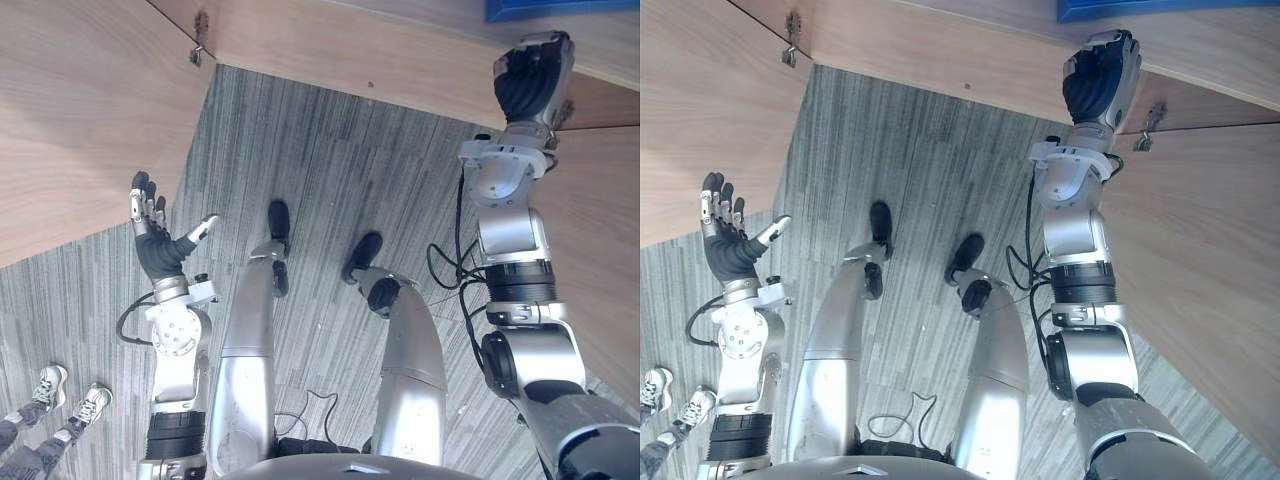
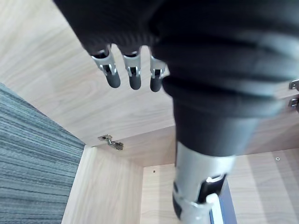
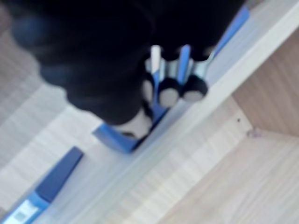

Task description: Walk over to the cabinet, pick up the folder, carry it to the office cabinet, place the folder inside the office cabinet, then close the office cabinet door

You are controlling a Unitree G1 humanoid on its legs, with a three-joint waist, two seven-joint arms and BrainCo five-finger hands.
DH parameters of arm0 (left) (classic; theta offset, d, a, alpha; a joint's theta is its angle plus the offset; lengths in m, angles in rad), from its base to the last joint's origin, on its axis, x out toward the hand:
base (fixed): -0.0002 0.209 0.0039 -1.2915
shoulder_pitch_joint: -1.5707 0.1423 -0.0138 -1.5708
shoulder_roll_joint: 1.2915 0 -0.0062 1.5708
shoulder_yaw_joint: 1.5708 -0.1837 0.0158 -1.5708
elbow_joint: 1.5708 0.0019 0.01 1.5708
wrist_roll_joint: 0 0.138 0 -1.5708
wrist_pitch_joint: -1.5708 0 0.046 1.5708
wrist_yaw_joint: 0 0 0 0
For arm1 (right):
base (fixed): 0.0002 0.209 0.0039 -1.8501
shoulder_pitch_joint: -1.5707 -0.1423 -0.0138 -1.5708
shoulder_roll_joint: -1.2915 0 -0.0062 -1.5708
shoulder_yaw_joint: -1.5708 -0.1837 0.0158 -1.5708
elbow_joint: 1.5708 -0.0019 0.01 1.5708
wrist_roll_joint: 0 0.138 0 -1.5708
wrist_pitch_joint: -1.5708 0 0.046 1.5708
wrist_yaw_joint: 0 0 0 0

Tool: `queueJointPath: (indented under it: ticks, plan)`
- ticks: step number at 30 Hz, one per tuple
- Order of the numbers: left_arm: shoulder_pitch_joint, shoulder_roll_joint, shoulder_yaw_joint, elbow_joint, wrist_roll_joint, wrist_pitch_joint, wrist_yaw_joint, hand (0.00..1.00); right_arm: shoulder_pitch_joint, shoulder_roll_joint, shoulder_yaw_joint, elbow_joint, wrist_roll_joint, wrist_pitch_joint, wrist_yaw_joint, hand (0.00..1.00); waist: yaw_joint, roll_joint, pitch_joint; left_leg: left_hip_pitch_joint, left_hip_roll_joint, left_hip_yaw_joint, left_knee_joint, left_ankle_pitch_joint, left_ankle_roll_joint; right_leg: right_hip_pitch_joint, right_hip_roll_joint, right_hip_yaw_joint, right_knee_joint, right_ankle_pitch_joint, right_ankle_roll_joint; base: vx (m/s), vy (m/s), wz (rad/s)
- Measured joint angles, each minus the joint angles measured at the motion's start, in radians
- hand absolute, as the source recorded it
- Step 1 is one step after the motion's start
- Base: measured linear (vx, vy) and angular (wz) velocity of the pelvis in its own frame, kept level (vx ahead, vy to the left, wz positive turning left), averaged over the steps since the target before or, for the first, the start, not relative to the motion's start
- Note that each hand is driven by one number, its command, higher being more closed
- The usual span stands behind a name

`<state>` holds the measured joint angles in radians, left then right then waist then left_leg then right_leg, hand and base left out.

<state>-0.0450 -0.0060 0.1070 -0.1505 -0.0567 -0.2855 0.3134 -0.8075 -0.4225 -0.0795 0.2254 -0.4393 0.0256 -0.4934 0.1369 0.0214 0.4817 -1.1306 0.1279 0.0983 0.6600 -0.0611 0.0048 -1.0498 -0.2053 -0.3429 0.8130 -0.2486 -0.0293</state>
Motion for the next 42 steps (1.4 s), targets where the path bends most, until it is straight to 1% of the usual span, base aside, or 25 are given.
queueJointPath:
  ticks: [3,8,12,16,22,24,29,31,37,42]
  plan:
    - [0.0,0.0,0.001,0.0,0.0,0.0,0.0,0.0,-0.006,0.0,0.0,0.003,0.0,0.0,0.013,1.0,0.0,0.0,0.0,0.0,0.0,-0.002,-0.002,0.002,-0.002,0.0,0.001,-0.001,0.0,0.0,0.0,0.0,0.0,0.0]
    - [0.0,0.0,0.007,-0.011,-0.001,0.0,0.0,0.0,-0.04,-0.001,0.006,0.029,0.0,0.0,0.015,1.0,0.0,0.0,0.0,-0.006,-0.004,-0.005,-0.018,0.014,-0.006,-0.011,0.0,-0.001,-0.006,0.002,0.0,-0.01,-0.006,0.03]
    - [0.003,0.0,0.013,-0.034,-0.001,-0.004,0.0,0.0,-0.07,-0.022,0.062,0.036,0.0,0.0,0.028,1.0,0.0,0.0,0.001,-0.022,-0.004,-0.01,-0.019,0.023,-0.007,-0.027,0.001,-0.003,0.0,0.002,-0.001,0.0,0.0,0.0]
    - [0.003,0.0,0.013,-0.035,-0.004,-0.006,0.0,0.0,-0.103,-0.025,0.067,0.076,0.001,0.0,0.028,1.0,0.001,0.0,0.002,-0.023,-0.004,-0.011,-0.02,0.027,-0.008,-0.028,0.001,-0.004,0.0,0.002,-0.001,0.0,0.0,0.0]
    - [0.015,0.008,0.013,-0.034,-0.01,-0.009,-0.001,0.0,-0.147,-0.072,0.091,0.093,0.001,0.0,0.028,1.0,0.001,0.0,0.002,-0.024,-0.007,-0.017,-0.055,0.051,-0.008,-0.029,0.001,-0.019,-0.022,0.016,-0.004,-0.01,-0.001,0.03]
    - [0.031,0.008,0.012,-0.035,-0.01,-0.01,-0.003,0.0,-0.165,-0.101,0.116,0.108,0.001,0.0,0.029,1.0,0.003,0.0,0.002,-0.024,-0.007,-0.017,-0.059,0.053,-0.009,-0.03,0.002,-0.02,-0.025,0.018,-0.006,0.0,0.0,0.0]
    - [0.047,0.016,0.009,-0.034,-0.021,-0.012,-0.018,0.0,-0.218,-0.122,0.123,0.115,0.005,-0.001,0.029,1.0,0.002,0.0,0.002,-0.024,-0.008,-0.017,-0.087,0.073,-0.01,-0.035,0.004,-0.024,-0.041,0.028,-0.007,0.0,0.0,0.0]
    - [0.051,0.016,0.009,-0.034,-0.021,-0.015,-0.019,0.0,-0.239,-0.141,0.14,0.128,0.016,-0.003,0.029,1.0,0.003,0.0,0.002,-0.024,-0.008,-0.018,-0.088,0.075,-0.01,-0.035,0.004,-0.025,-0.041,0.028,-0.007,0.0,0.0,0.0]
    - [0.055,0.017,0.009,-0.034,-0.031,-0.02,-0.022,0.0,-0.264,-0.148,0.15,0.163,0.049,-0.009,0.028,1.0,0.005,0.0,0.002,-0.024,-0.011,-0.02,-0.111,0.089,-0.012,-0.038,0.004,-0.03,-0.05,0.033,-0.008,-0.01,-0.005,0.02]
    - [0.057,0.017,0.01,-0.035,-0.053,-0.022,-0.022,0.0,-0.304,-0.148,0.154,0.226,0.083,-0.012,0.028,1.0,0.017,0.0,0.002,-0.024,-0.015,-0.021,-0.128,0.102,-0.015,-0.044,0.004,-0.034,-0.057,0.036,-0.012,0.0,-0.005,0.02]
